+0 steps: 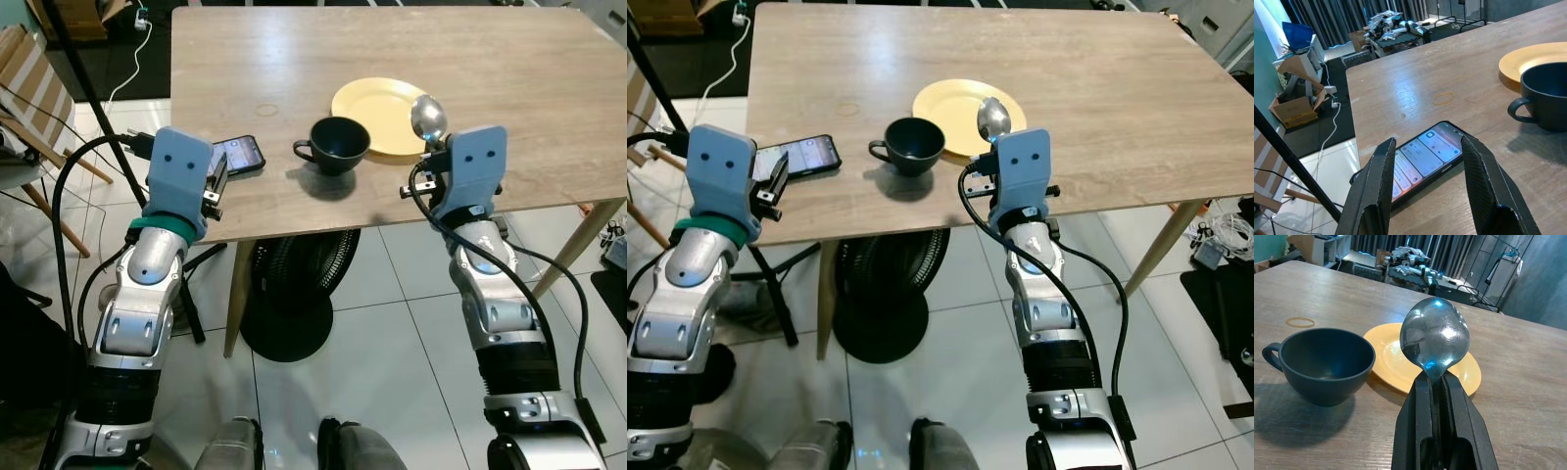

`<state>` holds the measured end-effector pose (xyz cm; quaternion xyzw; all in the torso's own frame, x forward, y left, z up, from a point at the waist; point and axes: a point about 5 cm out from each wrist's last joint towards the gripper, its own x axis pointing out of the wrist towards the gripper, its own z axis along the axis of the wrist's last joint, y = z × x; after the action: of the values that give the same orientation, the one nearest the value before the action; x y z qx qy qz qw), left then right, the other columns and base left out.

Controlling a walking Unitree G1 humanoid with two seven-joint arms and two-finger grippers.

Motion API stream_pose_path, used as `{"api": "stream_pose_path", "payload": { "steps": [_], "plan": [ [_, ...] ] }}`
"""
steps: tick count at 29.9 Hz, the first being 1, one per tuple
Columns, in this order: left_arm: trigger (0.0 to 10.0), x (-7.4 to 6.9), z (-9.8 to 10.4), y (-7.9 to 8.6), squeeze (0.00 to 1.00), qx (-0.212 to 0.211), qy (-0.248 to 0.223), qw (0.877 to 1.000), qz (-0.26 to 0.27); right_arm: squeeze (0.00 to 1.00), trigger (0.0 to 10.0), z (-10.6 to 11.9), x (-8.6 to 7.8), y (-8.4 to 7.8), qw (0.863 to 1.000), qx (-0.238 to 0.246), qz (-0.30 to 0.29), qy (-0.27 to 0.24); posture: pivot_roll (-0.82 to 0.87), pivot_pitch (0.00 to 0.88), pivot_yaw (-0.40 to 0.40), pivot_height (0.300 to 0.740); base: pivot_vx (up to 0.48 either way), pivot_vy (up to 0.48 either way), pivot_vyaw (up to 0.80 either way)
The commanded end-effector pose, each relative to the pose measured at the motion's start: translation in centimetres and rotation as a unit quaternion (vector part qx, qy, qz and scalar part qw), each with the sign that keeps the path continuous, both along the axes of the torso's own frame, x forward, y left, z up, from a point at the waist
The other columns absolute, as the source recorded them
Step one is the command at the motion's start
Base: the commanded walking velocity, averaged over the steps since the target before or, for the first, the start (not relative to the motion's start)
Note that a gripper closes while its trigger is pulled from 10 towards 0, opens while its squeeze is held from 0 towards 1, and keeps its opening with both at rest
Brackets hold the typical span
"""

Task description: Setting the table

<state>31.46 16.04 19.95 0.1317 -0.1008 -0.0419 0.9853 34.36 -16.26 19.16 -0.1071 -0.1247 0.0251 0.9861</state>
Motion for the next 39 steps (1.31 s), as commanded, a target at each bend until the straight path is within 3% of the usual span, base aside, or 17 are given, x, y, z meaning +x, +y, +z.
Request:
{"api": "stream_pose_path", "payload": {
  "steps": [1,8,11,14,17,25,30,39],
  "plan": [
    [10.0,-0.2,-0.1,-0.3,0.00,-0.007,0.006,1.000,-0.010,0.00,10.0,-0.1,0.1,-0.3,1.000,-0.006,-0.012,-0.002,0.06,0.034,-0.001,0.740,0.000,0.000,0.00],
    [10.0,-0.2,0.0,-0.7,0.00,-0.011,0.015,0.999,-0.026,0.00,10.0,-0.6,0.5,-0.4,0.999,-0.039,-0.032,0.014,0.07,0.037,0.000,0.740,0.000,0.000,0.00],
    [10.0,-0.4,0.2,-1.2,0.00,-0.014,0.018,0.999,-0.045,0.00,10.0,-1.9,0.9,-0.2,0.996,-0.053,-0.027,0.059,0.08,0.047,-0.003,0.740,0.000,0.000,0.00],
    [10.0,-0.4,0.2,-1.2,0.00,-0.014,0.018,0.999,-0.045,0.00,10.0,-1.9,0.9,-0.2,0.996,-0.053,-0.027,0.059,0.08,0.047,-0.003,0.740,0.000,0.000,0.00],
    [10.0,-1.0,0.4,-2.8,0.00,0.014,0.025,0.993,-0.114,0.00,10.0,-3.1,1.7,0.2,0.994,-0.040,0.000,0.099,0.11,0.082,-0.010,0.740,0.000,0.000,0.00],
    [10.0,-2.2,0.4,-3.4,0.00,0.025,0.029,0.990,-0.133,0.00,10.0,-4.0,2.4,0.0,0.991,-0.024,-0.007,0.131,0.15,0.143,-0.020,0.740,0.000,0.000,0.00],
    [10.0,-3.7,1.0,-2.7,0.00,0.018,0.031,0.991,-0.126,0.00,10.0,-3.4,2.8,-0.3,0.992,0.003,-0.008,0.126,0.18,0.195,-0.035,0.740,0.000,0.000,0.00],
    [10.0,-4.7,1.8,-1.9,0.00,0.009,0.025,0.992,-0.120,0.00,10.0,-1.7,3.0,-0.3,0.995,0.049,0.016,0.082,0.20,0.235,-0.048,0.740,0.000,0.000,0.00]
  ]
}}
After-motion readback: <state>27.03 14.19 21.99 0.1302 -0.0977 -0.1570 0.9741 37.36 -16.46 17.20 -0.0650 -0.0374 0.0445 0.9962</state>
